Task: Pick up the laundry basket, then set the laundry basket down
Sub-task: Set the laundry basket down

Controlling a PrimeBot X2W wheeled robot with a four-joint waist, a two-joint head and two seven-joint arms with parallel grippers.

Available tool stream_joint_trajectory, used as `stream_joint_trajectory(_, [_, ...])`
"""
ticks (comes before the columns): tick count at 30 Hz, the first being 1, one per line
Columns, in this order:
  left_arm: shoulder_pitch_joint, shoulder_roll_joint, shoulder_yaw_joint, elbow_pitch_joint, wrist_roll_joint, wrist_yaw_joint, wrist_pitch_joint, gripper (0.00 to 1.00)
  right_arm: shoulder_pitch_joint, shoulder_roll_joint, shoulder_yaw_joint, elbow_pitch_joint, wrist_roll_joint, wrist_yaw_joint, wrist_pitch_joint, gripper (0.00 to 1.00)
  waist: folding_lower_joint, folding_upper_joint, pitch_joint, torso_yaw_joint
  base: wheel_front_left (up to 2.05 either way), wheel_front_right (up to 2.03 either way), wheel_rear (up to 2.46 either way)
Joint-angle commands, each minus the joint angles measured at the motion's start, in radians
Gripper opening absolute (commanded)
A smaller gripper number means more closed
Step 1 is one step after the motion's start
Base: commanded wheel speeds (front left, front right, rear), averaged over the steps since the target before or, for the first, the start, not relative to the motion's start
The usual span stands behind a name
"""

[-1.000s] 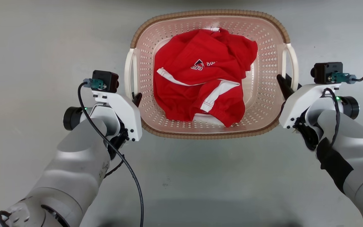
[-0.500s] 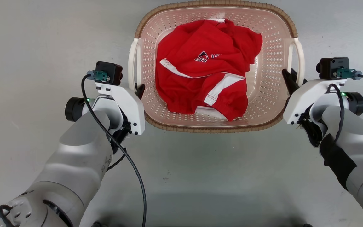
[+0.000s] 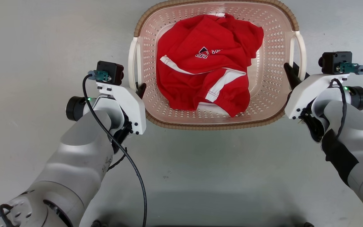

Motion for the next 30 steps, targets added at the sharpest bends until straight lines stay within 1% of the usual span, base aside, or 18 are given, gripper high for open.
stream_joint_trajectory(1, [0.002,0.067,0.001,0.01,-0.003,0.009,-0.007,0.0,0.031,-0.056,-0.011,0.021,-0.013,-0.004,-0.022,0.04,-0.0001,0.0,0.0,0.001,0.0,0.0,0.0])
stream_joint_trajectory(2, [0.002,0.068,0.0,0.004,-0.005,0.009,-0.011,0.0,0.027,-0.056,-0.015,0.018,-0.018,-0.004,-0.022,0.35,-0.0001,0.0,0.001,0.001,0.0,0.0,0.0])
stream_joint_trajectory(3, [0.001,0.07,-0.003,-0.001,-0.005,0.009,-0.02,0.4,0.024,-0.056,-0.02,0.015,-0.026,-0.004,-0.022,0.98,-0.0001,0.0,0.001,0.0,0.0,0.0,0.0])
stream_joint_trajectory(4, [0.0,0.072,-0.009,-0.009,-0.001,0.009,-0.033,1.0,0.024,-0.056,-0.025,0.012,-0.032,-0.004,-0.022,1.0,-0.0001,0.0,0.002,0.001,0.0,0.0,0.0])
stream_joint_trajectory(20, [0.008,0.089,-0.062,-0.088,-0.036,0.009,-0.078,1.0,0.054,-0.056,-0.072,-0.065,-0.109,-0.004,-0.023,1.0,-0.0001,0.0,0.005,0.005,0.0,0.0,0.0])
stream_joint_trajectory(30, [0.005,0.104,-0.092,-0.127,-0.06,0.009,-0.102,1.0,0.057,-0.056,-0.085,-0.072,-0.124,-0.004,-0.023,1.0,-0.0001,0.0,0.003,0.006,0.0,0.0,0.0])
